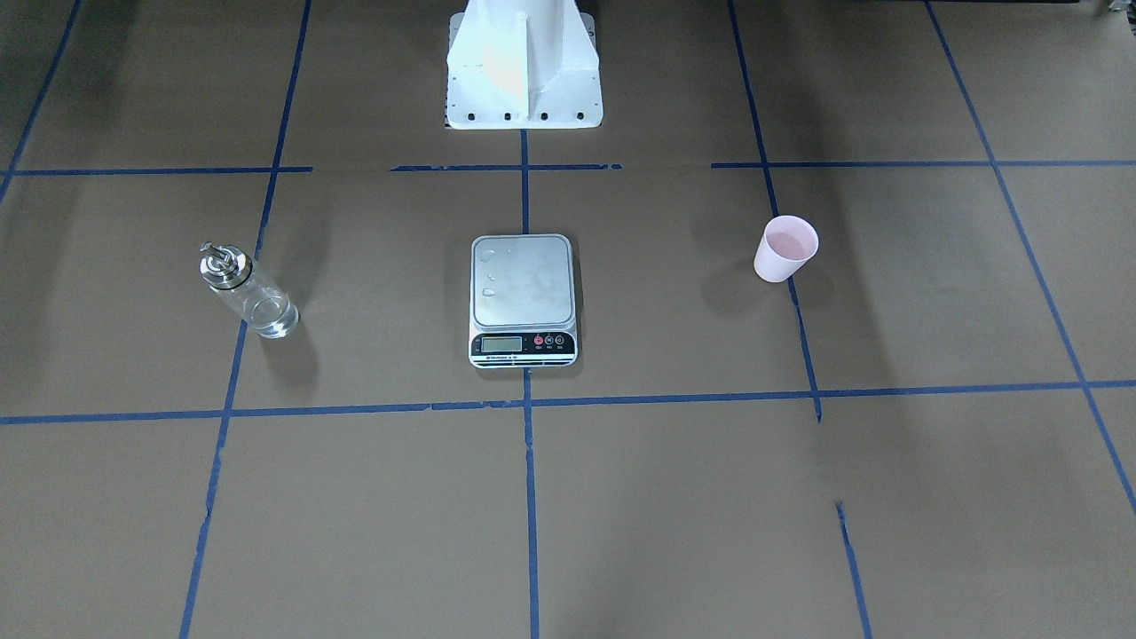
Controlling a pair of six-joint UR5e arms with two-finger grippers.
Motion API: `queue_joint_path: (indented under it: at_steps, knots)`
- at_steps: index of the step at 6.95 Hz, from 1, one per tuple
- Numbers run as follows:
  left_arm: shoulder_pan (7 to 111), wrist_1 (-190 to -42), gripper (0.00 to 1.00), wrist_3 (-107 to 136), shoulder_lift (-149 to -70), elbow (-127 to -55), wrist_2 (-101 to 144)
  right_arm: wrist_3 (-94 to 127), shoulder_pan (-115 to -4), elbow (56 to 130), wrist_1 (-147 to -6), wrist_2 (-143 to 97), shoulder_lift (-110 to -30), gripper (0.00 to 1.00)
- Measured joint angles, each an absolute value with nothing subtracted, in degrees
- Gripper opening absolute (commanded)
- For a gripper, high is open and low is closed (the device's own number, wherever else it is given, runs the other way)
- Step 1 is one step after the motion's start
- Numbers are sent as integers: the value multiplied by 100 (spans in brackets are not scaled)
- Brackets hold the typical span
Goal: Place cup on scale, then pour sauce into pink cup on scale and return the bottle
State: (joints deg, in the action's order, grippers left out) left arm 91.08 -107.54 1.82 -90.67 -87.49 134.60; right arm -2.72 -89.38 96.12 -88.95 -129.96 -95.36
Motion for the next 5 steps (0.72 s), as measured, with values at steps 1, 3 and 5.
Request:
queue_joint_path:
  at_steps: [1,3,5]
  knots:
    - [9106,-10749,100,182,-9064,-8759,13456,-272,-8938,9610,-8895,-13000,-9536,100]
    - [9103,-10777,100,168,-9063,-8765,13376,-271,-8938,9635,-8893,-12996,-9529,100]
    - [9060,-10945,100,132,-9068,-8801,12602,-261,-8934,9685,-8891,-12988,-9468,100]
